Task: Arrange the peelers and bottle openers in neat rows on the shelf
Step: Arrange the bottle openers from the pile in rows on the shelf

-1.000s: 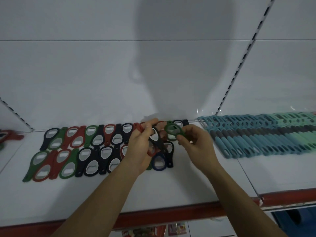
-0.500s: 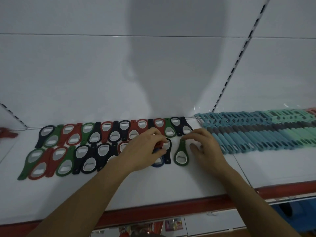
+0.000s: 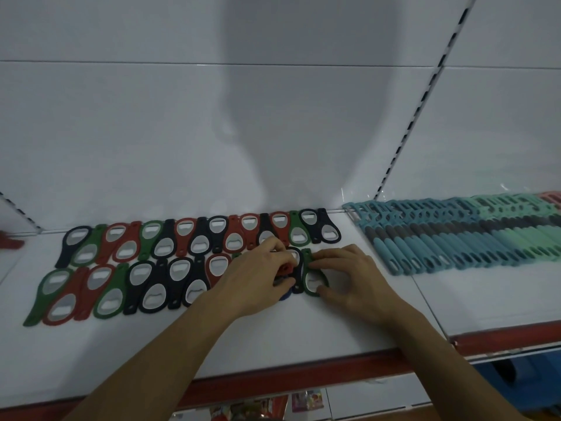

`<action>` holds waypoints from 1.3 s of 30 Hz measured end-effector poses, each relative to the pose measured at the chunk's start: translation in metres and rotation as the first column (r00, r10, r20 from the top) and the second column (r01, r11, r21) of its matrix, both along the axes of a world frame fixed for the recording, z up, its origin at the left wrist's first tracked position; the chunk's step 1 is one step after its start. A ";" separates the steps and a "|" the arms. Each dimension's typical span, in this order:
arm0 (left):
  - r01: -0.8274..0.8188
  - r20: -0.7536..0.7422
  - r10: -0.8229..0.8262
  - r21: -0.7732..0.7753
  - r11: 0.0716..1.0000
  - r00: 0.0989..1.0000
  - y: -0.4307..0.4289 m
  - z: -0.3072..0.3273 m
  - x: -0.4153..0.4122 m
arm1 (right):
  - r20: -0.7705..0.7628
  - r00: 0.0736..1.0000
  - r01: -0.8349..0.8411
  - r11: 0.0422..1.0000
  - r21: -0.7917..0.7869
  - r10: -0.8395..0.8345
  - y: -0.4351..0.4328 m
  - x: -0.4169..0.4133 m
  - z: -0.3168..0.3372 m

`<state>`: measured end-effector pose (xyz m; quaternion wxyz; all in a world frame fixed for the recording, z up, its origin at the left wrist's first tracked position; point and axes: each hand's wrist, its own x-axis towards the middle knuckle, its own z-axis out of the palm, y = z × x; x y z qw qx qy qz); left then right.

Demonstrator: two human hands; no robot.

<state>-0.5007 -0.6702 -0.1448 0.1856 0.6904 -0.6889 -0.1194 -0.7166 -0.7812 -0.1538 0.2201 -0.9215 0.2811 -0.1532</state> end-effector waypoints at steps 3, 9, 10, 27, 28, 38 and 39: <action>-0.008 0.007 0.008 0.001 1.000 1.000 -0.001 0.001 0.000 | -0.001 1.000 0.007 1.000 -0.020 -0.007 0.001 0.002 -0.001; 0.006 0.008 -0.006 0.005 1.000 1.000 0.001 0.002 0.001 | -0.009 1.000 0.014 1.000 -0.007 -0.014 0.001 0.004 0.000; 0.006 0.006 -0.006 0.011 1.000 1.000 0.001 0.002 0.001 | -0.012 1.000 0.008 1.000 -0.010 -0.008 0.002 0.004 0.000; -0.270 -0.996 -0.016 0.010 0.963 -0.093 -0.025 0.035 -0.040 | 0.566 0.718 -0.006 0.809 0.588 -0.405 0.007 0.031 0.027; -0.312 -0.993 0.028 -0.009 0.950 0.115 -0.023 0.031 -0.033 | 0.518 0.734 0.078 0.812 0.578 -0.440 0.003 0.025 0.024; -0.030 -0.005 0.030 -0.062 0.998 1.000 -0.010 -0.001 -0.022 | 0.157 0.850 0.495 0.864 0.090 -0.503 0.002 0.004 0.001; -0.020 0.006 0.021 -0.064 0.998 1.000 -0.011 -0.001 -0.023 | 0.157 0.854 0.496 0.867 0.044 -0.497 0.002 0.002 0.001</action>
